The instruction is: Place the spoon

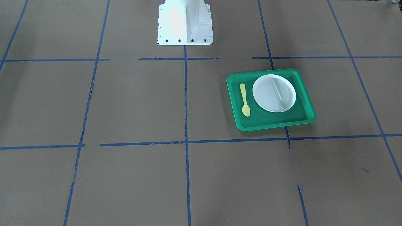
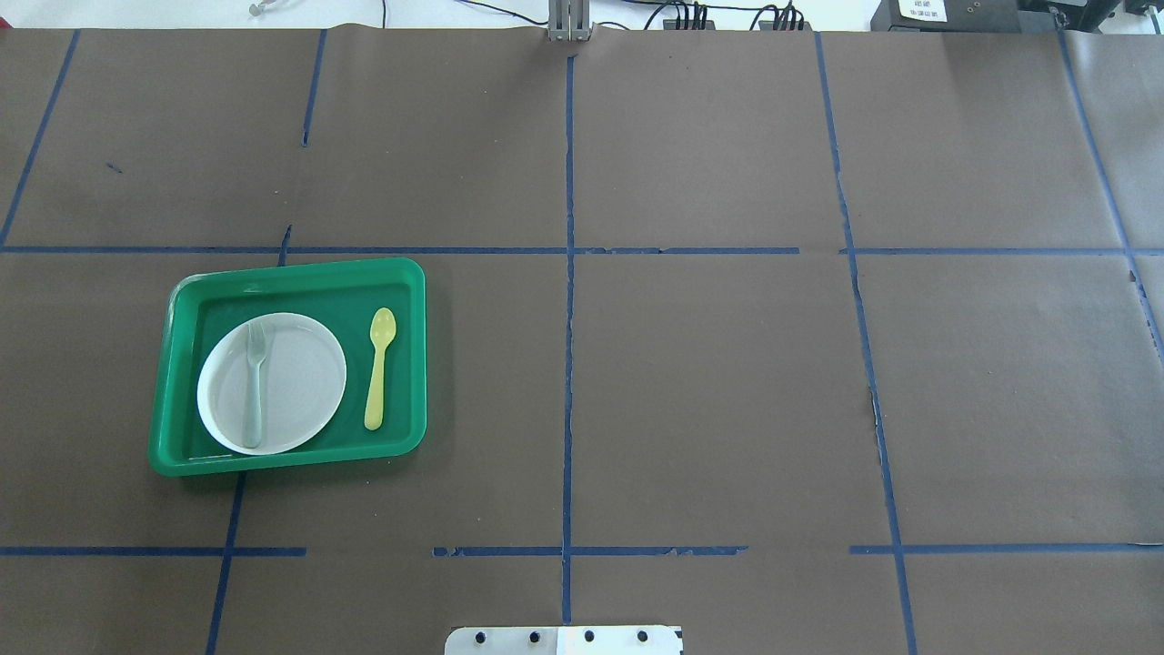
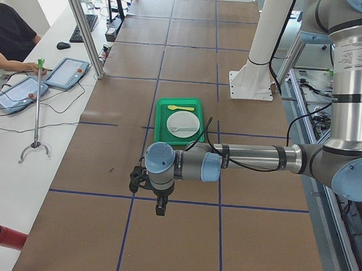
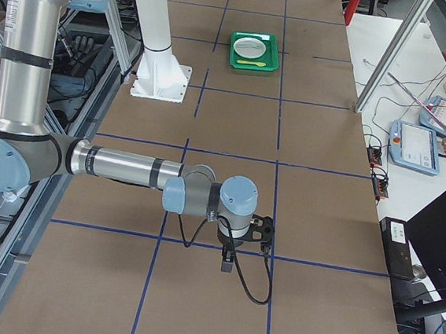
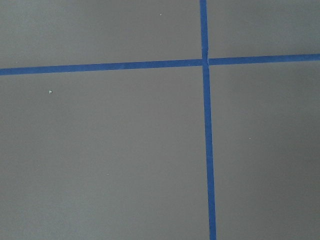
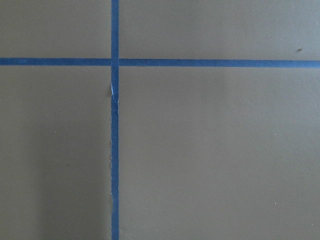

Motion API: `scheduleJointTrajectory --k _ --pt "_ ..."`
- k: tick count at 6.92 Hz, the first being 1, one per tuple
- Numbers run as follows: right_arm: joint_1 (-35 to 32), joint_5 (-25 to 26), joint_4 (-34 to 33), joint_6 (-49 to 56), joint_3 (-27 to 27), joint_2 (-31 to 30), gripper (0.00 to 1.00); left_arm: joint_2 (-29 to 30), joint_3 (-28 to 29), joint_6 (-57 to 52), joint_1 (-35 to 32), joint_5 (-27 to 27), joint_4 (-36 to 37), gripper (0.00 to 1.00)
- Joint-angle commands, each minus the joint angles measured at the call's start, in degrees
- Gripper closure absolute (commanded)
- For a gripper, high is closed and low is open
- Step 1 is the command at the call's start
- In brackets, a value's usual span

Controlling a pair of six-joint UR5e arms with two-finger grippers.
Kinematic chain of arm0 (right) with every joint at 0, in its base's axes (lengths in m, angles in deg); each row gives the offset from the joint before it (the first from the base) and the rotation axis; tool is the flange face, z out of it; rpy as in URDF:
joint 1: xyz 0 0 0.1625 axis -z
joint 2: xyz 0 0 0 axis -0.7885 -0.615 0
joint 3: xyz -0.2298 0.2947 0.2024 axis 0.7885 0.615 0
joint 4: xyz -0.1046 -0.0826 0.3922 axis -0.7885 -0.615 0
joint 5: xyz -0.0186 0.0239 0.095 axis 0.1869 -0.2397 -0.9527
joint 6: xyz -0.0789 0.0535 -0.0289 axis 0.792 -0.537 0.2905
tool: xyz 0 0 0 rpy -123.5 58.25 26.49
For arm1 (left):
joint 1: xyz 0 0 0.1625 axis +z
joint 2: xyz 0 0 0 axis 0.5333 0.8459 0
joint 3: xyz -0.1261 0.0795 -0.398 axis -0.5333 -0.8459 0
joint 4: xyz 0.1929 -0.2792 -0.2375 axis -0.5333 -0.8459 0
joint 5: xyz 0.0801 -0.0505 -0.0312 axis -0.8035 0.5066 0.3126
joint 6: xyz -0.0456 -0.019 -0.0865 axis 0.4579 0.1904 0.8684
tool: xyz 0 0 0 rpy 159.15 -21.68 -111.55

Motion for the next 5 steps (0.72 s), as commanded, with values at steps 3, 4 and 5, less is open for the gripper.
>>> scheduleJointTrajectory --k 3,4,5 --pt "0.0 0.0 0.1 0.0 0.0 0.0 0.0 0.2 -0.1 0.1 -0.5 0.0 0.0 0.0" --pt "0.0 0.0 0.0 0.0 0.0 0.0 0.0 0.3 -0.2 0.1 -0.9 -0.1 0.0 0.0" --pt "0.0 0.0 0.0 0.0 0.0 0.0 0.0 0.4 -0.2 0.1 -0.9 -0.1 0.0 0.0"
